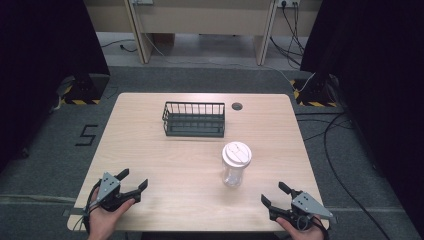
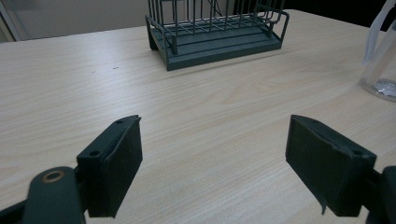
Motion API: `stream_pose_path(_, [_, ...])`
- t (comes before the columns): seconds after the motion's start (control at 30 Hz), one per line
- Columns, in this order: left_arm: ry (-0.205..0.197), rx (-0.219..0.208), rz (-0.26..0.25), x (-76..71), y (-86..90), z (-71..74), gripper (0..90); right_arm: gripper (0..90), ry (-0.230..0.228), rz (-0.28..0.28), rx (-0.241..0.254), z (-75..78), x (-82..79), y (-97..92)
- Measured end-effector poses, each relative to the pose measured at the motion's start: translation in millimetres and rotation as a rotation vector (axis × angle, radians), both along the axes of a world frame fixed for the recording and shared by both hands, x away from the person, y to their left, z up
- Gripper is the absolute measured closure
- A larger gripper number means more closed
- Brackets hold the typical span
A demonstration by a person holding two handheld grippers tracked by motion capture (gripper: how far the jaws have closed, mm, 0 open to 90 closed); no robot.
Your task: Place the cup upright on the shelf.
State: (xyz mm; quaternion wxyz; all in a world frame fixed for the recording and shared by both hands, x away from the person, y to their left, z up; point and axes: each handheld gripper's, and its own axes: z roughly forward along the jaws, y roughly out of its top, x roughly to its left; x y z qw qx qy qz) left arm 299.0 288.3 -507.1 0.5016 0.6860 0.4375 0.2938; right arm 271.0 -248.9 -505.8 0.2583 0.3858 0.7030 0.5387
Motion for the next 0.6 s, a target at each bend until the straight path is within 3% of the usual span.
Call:
stream_pose_path(0.07, [0.000, -0.014, 0.002, -1.4, -1.4, 0.7, 17.6, 19.1, -0.001, 0.012, 0.000, 0.4, -0.4, 2.5])
stream_pose_path(0.3, [0.000, -0.002, -0.013, -2.3, -6.9, 0.5, 17.6, 16.1, -0.008, 0.071, 0.006, 4.0, 1.6, 20.8])
stream_pose_path(0.6, [0.002, 0.006, -0.010, -2.1, -6.3, -0.8, 17.2, 16.3, -0.023, 0.083, 0.006, 8.8, 7.8, 30.7])
